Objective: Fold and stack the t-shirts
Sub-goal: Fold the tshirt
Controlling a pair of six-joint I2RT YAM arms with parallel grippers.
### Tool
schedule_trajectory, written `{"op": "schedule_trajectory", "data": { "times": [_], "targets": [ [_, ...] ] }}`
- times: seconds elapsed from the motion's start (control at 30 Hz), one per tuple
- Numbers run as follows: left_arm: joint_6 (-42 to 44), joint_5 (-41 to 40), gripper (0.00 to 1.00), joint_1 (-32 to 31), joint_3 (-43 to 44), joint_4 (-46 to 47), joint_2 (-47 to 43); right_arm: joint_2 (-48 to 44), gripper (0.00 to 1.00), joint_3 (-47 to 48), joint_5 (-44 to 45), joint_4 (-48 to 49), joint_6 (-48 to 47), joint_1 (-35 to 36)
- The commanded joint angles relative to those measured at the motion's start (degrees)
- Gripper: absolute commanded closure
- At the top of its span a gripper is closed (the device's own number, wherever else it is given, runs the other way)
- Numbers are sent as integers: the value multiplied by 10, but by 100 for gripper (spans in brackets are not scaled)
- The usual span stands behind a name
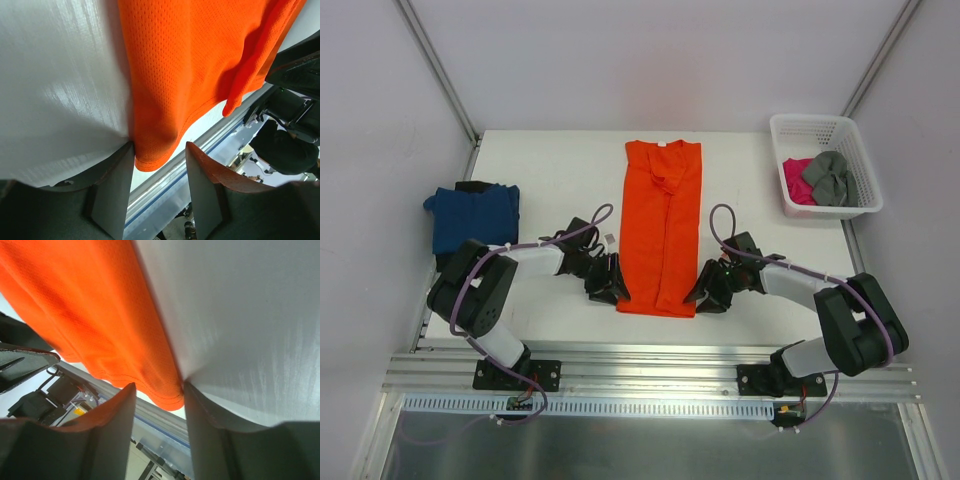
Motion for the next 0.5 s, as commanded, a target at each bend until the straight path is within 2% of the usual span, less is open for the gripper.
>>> {"op": "schedule_trajectory", "data": {
  "times": [0.0,0.1,0.17,0.2,0.27,0.3,0.33,0.47],
  "targets": [
    [-4,0,57,-7,11,1,5,-1,55,-8,9,5,-2,3],
    [-4,0,66,-8,10,2,6,2,63,-8,5,8,-2,3],
    [-3,2,73,-8,10,2,4,4,74,-7,5,8,-3,4],
    [-4,2,83,-8,11,4,3,3,82,-6,5,9,-4,3],
    [-4,2,90,-8,10,3,2,3,91,-5,5,9,-6,3],
    [-4,2,95,-8,10,4,2,3,99,-3,5,7,-8,4],
    [-4,1,100,-8,9,4,1,3,99,-2,7,5,-9,4],
    [1,2,100,-8,10,1,-8,-4,100,9,12,-9,-22,2]
  ]
}}
